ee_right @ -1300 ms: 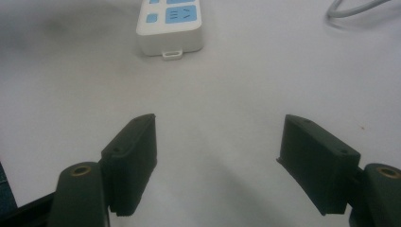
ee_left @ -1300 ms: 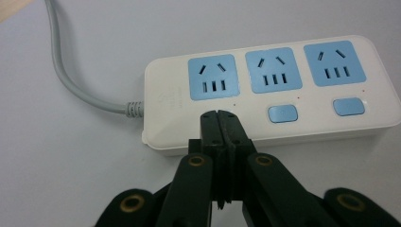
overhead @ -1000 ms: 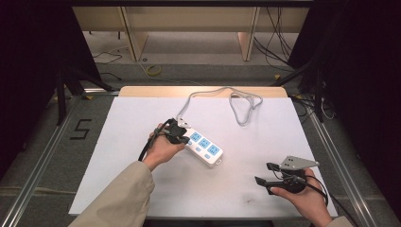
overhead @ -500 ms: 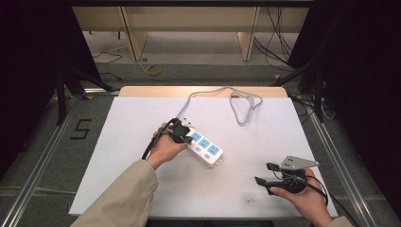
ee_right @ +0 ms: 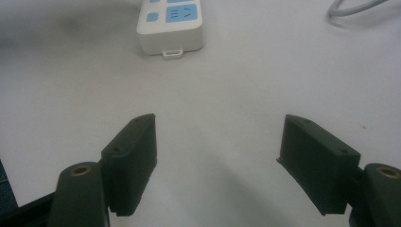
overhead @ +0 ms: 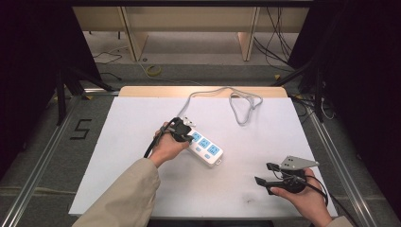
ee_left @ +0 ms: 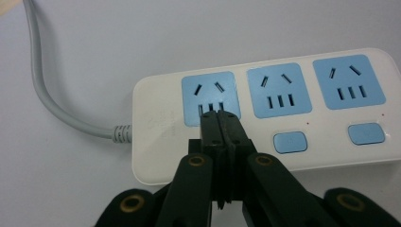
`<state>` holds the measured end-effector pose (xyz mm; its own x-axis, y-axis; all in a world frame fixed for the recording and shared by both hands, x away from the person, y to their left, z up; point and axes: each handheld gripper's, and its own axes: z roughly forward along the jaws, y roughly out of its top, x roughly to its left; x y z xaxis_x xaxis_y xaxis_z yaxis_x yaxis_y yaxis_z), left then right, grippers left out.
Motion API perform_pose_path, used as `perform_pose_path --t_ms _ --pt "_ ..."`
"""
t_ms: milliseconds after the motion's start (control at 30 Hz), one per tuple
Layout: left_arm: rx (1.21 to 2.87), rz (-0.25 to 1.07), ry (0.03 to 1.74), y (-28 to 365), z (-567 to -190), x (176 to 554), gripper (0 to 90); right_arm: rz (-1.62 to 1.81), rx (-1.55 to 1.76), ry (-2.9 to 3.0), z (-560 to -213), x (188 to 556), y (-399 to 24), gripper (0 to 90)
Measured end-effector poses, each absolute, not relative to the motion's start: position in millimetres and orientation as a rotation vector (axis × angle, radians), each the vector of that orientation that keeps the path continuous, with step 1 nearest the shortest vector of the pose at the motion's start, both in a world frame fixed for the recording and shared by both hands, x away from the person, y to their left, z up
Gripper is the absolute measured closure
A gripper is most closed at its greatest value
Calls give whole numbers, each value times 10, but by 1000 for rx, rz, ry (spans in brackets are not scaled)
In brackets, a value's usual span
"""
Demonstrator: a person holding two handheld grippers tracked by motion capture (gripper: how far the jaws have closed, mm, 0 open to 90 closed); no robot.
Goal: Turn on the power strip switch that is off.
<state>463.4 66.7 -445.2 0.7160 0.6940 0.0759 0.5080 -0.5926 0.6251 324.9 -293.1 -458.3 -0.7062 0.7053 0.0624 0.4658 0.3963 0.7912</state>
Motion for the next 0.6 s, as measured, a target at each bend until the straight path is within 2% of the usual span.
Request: perform_pose_path --t_ms 600 --pt "2404 459 865 617 -4458 4639 898 1209 1026 2375 -4583 3249 -2931 285"
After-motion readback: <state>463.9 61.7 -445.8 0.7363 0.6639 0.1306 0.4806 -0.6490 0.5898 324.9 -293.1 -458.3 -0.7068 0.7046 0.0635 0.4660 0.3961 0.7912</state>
